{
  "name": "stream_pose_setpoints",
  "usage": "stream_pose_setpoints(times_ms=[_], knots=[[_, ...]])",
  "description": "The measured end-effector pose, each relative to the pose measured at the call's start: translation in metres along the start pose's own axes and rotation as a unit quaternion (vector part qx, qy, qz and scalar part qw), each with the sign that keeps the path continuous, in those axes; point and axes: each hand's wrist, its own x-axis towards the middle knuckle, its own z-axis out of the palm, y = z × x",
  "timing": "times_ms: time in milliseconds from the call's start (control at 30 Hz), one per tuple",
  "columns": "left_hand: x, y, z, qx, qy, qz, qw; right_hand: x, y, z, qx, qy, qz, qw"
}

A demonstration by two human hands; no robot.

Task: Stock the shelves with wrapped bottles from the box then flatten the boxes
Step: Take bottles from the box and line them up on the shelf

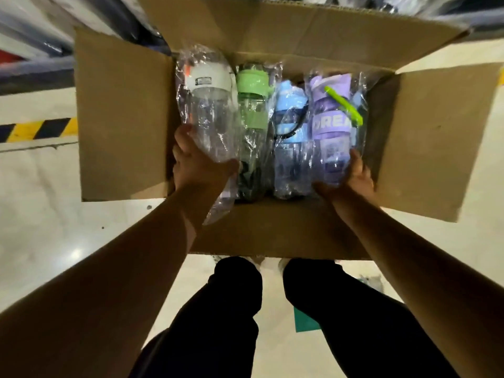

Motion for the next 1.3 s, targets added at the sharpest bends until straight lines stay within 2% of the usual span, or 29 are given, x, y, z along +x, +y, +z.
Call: stream_pose_setpoints(times_ms=[200, 333, 500, 633, 733, 833, 967, 1033, 1100, 1300], knots=[[-0.014, 0.002, 0.010, -0.139, -0.057, -0.010, 0.989, 0.033, -0.014, 0.018, 0.041, 0.011, 0.045, 0.998], [-0.026, 0.008, 0.009, -0.148, -0.088, 0.003, 0.985, 0.037, -0.019, 0.022, 0.058, 0.018, 0.061, 0.996], [-0.046, 0.029, -0.005, -0.177, -0.091, 0.006, 0.980, 0.004, -0.015, -0.001, 0.272, -0.013, 0.060, 0.960], [-0.090, 0.052, -0.032, -0.195, -0.104, -0.007, 0.975, -0.070, -0.012, -0.044, 0.394, -0.070, 0.016, 0.916], [-0.145, 0.077, -0.067, -0.230, -0.152, -0.004, 0.961, -0.142, -0.021, -0.087, 0.415, -0.104, -0.038, 0.903], [-0.203, 0.108, -0.110, -0.222, -0.193, 0.043, 0.955, -0.215, -0.034, -0.134, 0.440, -0.131, -0.064, 0.886], [-0.271, 0.158, -0.181, -0.154, -0.191, 0.131, 0.961, -0.315, -0.051, -0.199, 0.505, -0.188, -0.097, 0.837], [-0.302, 0.183, -0.214, -0.168, -0.197, 0.130, 0.957, -0.362, -0.057, -0.228, 0.512, -0.210, -0.136, 0.822], [-0.335, 0.205, -0.245, -0.181, -0.215, 0.125, 0.952, -0.401, -0.060, -0.256, 0.517, -0.216, -0.158, 0.813], [-0.430, 0.259, -0.304, -0.169, -0.205, 0.223, 0.938, -0.484, -0.061, -0.342, 0.512, -0.181, -0.239, 0.805]])
